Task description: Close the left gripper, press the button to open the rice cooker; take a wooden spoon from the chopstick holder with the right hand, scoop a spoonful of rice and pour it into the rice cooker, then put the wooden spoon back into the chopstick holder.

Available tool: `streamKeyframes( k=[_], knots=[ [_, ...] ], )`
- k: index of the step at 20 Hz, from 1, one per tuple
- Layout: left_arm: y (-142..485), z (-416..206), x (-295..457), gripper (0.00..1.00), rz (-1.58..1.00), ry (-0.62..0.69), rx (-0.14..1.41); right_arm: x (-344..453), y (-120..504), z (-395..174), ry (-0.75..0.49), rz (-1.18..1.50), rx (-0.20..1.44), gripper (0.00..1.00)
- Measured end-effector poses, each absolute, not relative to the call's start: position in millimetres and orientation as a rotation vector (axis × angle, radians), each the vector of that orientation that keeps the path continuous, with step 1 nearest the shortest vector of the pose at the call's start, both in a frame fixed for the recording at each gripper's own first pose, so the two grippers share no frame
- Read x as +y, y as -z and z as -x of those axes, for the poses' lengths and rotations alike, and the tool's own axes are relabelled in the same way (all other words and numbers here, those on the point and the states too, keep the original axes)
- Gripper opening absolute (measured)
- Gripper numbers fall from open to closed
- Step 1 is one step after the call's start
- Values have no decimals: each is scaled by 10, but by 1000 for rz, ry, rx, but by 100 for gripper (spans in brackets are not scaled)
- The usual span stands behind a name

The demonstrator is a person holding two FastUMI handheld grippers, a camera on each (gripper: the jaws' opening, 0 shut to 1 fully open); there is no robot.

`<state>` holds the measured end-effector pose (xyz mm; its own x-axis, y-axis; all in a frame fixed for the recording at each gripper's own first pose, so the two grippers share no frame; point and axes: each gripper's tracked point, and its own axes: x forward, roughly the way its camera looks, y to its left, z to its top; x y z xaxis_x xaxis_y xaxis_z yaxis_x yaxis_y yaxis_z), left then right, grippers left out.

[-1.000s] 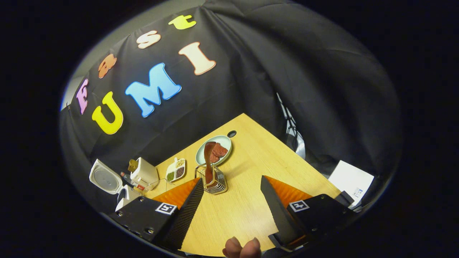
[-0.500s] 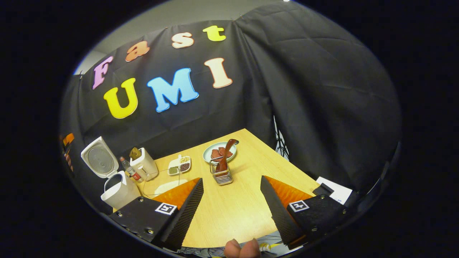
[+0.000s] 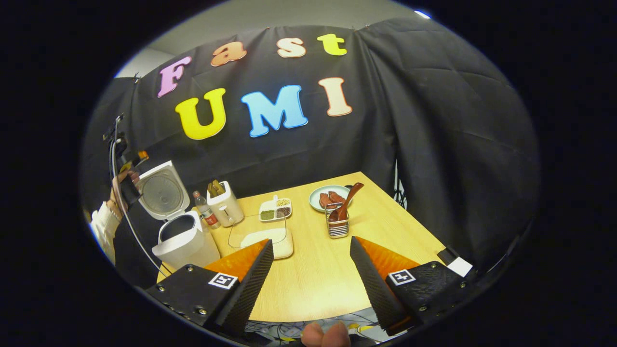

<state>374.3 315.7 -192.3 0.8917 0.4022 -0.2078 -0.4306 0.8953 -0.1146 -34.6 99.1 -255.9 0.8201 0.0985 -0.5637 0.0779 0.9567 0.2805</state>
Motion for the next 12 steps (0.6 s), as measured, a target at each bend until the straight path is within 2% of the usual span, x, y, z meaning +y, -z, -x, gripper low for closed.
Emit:
streamKeyframes(
  k=[3,4,5,7,9,12],
  knots=[
    [2151,-4056,3337,94,148,-474,275,1133,2563,381,-49,-293,635,98],
    [2263,-4131,3378,88,135,-489,318,1143,2558,393,-56,-282,635,98],
    [2446,-4240,3376,94,111,-504,371,1155,2558,395,-62,-270,637,98],
    [2628,-4335,3434,88,-18,-532,444,1184,2586,401,-70,-273,642,98],
    [2666,-4442,3349,89,-95,-472,464,1245,2636,441,-85,-300,662,98],
    [2674,-4316,3183,89,39,-435,500,1318,2663,492,-106,-312,681,98]
  ],
)
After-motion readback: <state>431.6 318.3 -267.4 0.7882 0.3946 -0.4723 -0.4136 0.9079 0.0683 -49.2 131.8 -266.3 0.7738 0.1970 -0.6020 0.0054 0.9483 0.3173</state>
